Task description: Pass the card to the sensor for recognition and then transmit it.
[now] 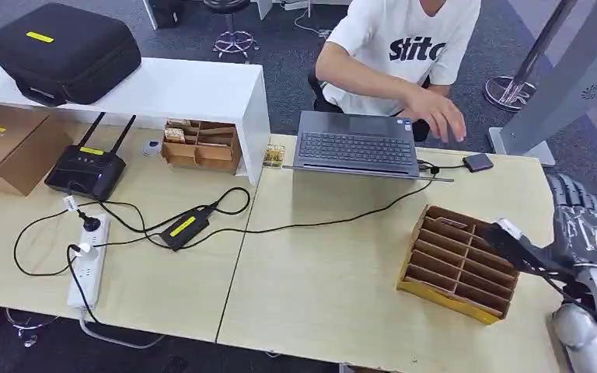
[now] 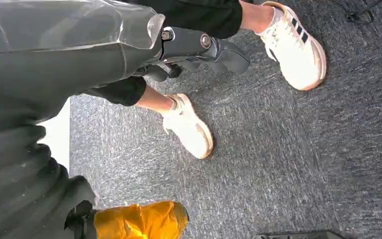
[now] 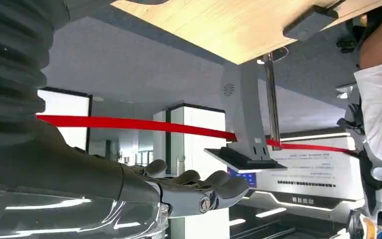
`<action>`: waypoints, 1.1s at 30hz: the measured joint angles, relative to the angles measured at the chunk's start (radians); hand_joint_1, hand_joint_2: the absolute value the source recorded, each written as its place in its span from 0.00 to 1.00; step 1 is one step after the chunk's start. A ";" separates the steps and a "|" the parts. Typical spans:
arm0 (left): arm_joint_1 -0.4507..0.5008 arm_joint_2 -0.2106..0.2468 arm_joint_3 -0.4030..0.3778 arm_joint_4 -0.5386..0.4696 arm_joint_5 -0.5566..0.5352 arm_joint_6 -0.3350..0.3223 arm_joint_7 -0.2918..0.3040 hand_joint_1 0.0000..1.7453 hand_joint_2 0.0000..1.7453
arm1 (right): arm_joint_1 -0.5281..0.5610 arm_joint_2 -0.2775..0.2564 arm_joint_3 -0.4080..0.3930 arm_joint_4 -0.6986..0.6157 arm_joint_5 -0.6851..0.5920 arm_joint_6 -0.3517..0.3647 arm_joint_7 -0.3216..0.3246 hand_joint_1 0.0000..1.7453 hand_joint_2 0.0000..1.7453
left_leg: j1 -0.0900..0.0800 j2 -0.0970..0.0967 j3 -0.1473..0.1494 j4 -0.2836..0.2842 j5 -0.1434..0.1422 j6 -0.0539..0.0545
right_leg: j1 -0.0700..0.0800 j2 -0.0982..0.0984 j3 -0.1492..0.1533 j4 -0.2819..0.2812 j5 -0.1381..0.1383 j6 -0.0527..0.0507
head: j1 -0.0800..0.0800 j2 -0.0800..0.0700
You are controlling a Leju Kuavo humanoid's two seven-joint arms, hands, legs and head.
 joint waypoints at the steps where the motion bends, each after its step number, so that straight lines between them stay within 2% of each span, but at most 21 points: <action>1: 0.000 0.000 0.001 0.000 0.000 0.000 0.000 0.00 1.00 | 0.002 0.000 -0.004 -0.005 0.000 -0.002 -0.002 0.00 1.00 | 0.000 0.000 0.000 0.000 0.000 0.000 | 0.000 0.000 0.000 0.000 0.000 0.000 | 0.000 0.000; 14: 0.000 0.000 0.014 0.000 -0.011 0.001 0.000 0.00 1.00 | 0.014 0.018 -0.046 -0.044 0.032 -0.056 -0.019 0.00 1.00 | 0.000 0.000 0.000 0.000 0.000 0.000 | 0.000 0.000 0.000 0.000 0.000 0.000 | 0.000 0.000; 18: 0.000 0.000 0.014 0.000 -0.011 0.003 -0.005 0.00 1.00 | 0.027 0.029 -0.066 -0.067 -0.010 -0.071 -0.035 0.00 1.00 | 0.000 0.000 0.000 0.000 0.000 0.000 | 0.000 0.000 0.000 0.000 0.000 0.000 | 0.000 0.000; 25: 0.002 0.000 0.018 0.000 -0.010 0.007 -0.018 0.00 1.00 | 0.086 0.036 -0.124 -0.143 -0.167 -0.013 -0.118 0.00 1.00 | 0.000 0.000 0.000 0.000 0.000 0.000 | 0.000 0.000 0.000 0.000 0.000 0.000 | 0.000 0.000; 33: 0.013 0.002 0.037 0.000 -0.009 0.007 -0.021 0.00 1.00 | 0.149 0.035 -0.152 -0.209 -0.188 0.071 -0.156 0.00 1.00 | 0.000 0.000 0.000 0.000 0.000 0.000 | 0.000 0.000 0.000 0.000 0.000 0.000 | 0.000 0.000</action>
